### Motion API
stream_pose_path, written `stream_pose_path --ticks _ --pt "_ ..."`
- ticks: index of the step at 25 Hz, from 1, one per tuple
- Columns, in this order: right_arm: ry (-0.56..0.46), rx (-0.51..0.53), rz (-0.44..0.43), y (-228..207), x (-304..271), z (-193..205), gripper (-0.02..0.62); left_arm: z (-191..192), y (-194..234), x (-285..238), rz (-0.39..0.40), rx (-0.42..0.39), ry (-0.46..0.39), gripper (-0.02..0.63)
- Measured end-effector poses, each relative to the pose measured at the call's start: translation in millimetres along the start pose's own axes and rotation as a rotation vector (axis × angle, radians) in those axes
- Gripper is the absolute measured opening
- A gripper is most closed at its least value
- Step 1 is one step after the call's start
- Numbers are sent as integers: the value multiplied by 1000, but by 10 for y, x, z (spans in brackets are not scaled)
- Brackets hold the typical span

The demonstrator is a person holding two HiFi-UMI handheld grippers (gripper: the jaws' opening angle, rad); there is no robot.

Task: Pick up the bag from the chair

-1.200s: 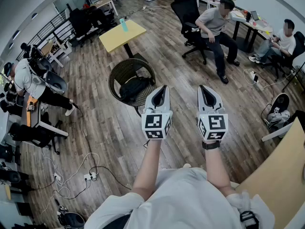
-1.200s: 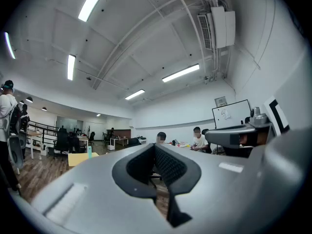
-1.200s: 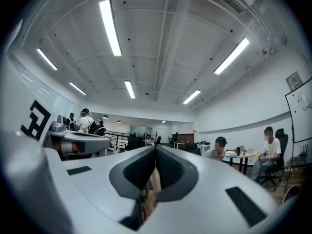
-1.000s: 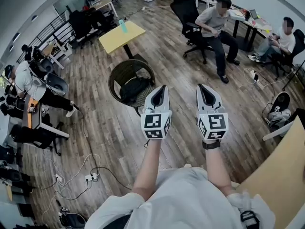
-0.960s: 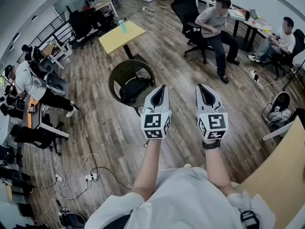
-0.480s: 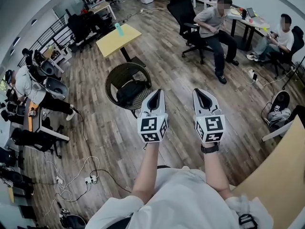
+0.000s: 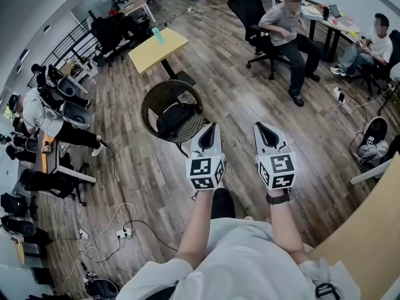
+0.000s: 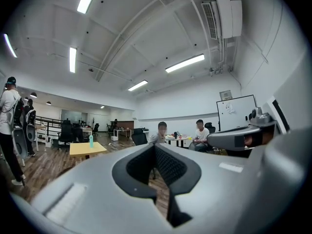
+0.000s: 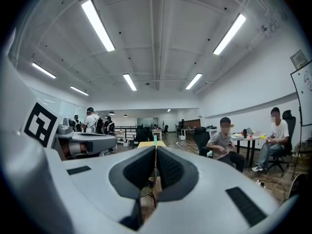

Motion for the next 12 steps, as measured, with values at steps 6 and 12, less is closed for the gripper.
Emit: stream_pose_path --ticks 6,12 --pt "22 33 -33 -13 -599 154 11 199 330 -409 -2 -20 -4 11" --pt "9 46 -50 45 -1488 113 11 91 1046 -929 -24 -18 -52 11"
Point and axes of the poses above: the fingertips, and each gripper's own axes: x backward along the fingers, y to its left, z out of its underside, the point moved 4 cm from there along x, backward along the fingers, and after that the axes turned 9 degrees about -y, right-handed, at the moved point
